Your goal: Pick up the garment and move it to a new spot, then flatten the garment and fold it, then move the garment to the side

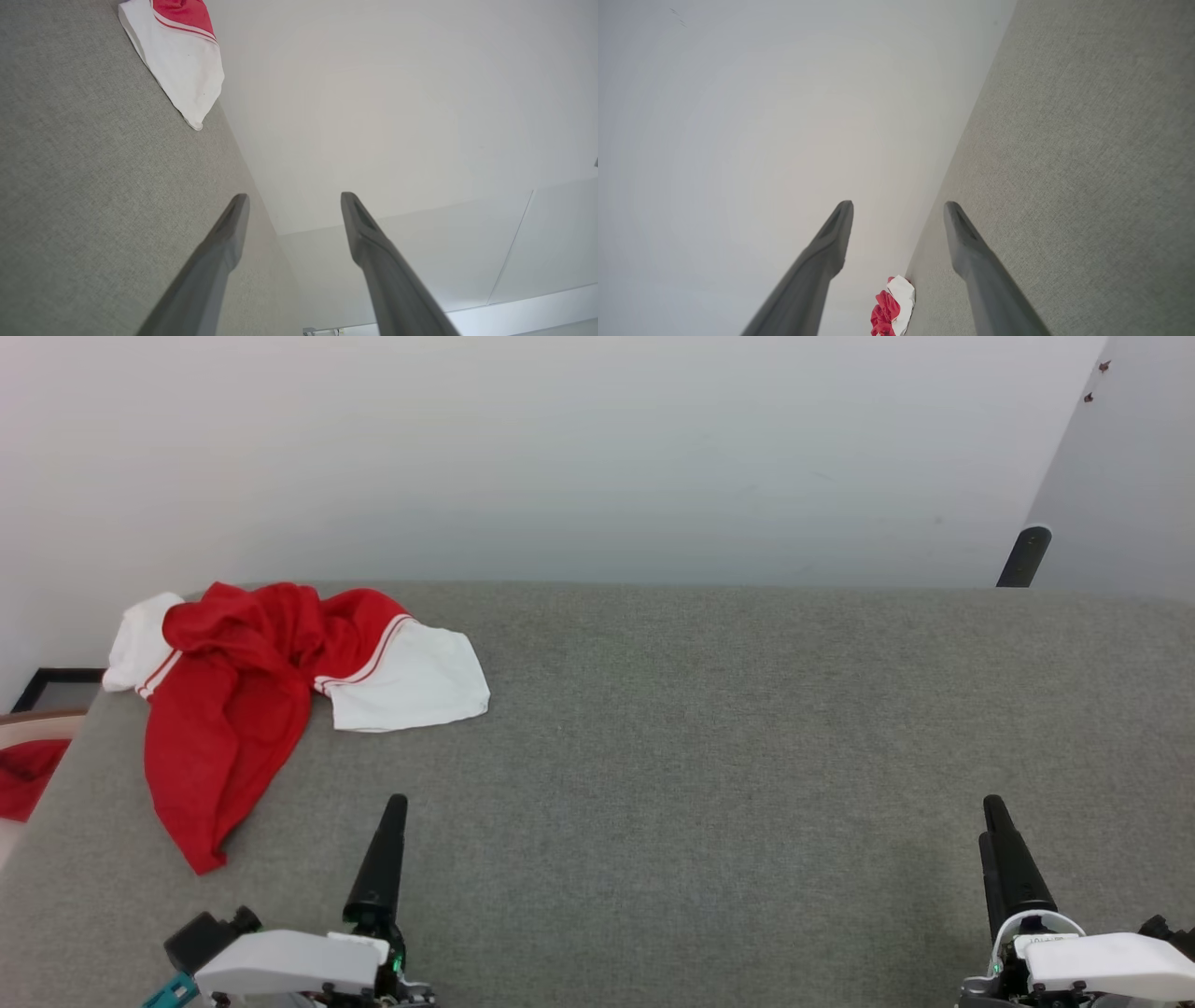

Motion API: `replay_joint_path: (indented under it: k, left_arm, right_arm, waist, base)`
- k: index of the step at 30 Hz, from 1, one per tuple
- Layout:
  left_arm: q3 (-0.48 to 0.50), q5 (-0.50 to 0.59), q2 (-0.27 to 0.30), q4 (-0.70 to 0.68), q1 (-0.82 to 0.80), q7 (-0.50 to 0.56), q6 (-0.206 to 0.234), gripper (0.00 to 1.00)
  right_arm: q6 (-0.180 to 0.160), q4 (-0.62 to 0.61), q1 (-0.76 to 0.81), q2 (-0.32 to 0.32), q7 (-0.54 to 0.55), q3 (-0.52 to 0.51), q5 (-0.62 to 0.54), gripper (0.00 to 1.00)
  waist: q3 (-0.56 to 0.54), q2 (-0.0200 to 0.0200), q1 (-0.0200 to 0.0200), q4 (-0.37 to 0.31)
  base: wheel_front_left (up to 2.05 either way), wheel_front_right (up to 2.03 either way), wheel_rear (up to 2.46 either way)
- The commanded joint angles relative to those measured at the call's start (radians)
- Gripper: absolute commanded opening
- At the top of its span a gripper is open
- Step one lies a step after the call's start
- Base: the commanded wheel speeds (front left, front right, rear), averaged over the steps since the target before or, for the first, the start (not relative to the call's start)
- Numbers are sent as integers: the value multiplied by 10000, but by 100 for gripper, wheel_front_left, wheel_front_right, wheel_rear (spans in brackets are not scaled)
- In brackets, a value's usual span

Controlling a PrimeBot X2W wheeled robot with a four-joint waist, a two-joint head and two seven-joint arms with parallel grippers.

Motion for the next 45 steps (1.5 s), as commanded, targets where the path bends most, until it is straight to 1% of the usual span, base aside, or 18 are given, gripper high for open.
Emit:
replay_joint_path:
  k: [1, 9, 10, 13, 18, 25, 30, 38, 42, 45]
  left_arm:
    - [-128, 328, 126, -145, -178, -115, 76, 100]
    - [-694, 1950, 513, -67, -374, -553, 432, 100]
    - [-694, 1950, 513, -67, -374, -553, 432, 100]
    - [-961, 2831, 717, -6, -466, -692, 616, 100]
    - [-1235, 4093, 863, -25, -571, -880, 861, 100]
    - [-1432, 6041, 1057, -111, -621, -1081, 1152, 100]
    - [-1549, 7163, 1132, -124, -547, -1200, 1184, 100]
    - [-1590, 8464, 1098, -124, -531, -1390, 1157, 100]
    - [-1478, 9028, 1077, -171, -531, -1475, 1075, 100]
    - [-1418, 9403, 1019, -212, -468, -1540, 1046, 100]
  right_arm:
    - [6, -159, -53, -68, -100, 55, -241, 100]
    - [6, -230, -68, -138, -383, 146, -1581, 100]
    - [6, -230, -68, -138, -383, 146, -1581, 100]
    - [7, -237, -76, -141, -493, 145, -2258, 100]
    - [7, -256, -74, -133, -674, 65, -3752, 100]
    - [7, -349, -48, -65, -873, -104, -6125, 100]
    - [8, -482, -21, -26, -891, -167, -7719, 100]
    - [7, -770, 26, 11, -904, -137, -9843, 100]
    - [7, -893, 66, 15, -937, -126, -10597, 100]
    - [8, -934, 80, 16, -930, -99, -10936, 100]
  waist:
    - [-14, 0, 0, 0]
    - [-64, 0, 0, 0]
    - [-64, 0, 0, 0]
    - [-83, 0, 0, -1]
    - [-119, 0, 0, -2]
    - [-175, 0, 0, 0]
    - [-212, 0, 0, 0]
    - [-272, 0, 0, 6]
    - [-303, 0, 0, 8]
    - [-329, 0, 0, 5]
  base:
    - [0, 0, 0]
    - [0, 0, 0]
    - [0, 0, 0]
    - [0, 0, 0]
    - [0, 0, 0]
    - [0, 0, 0]
    - [0, 0, 0]
    - [0, 0, 0]
    - [0, 0, 0]
    - [0, 0, 0]
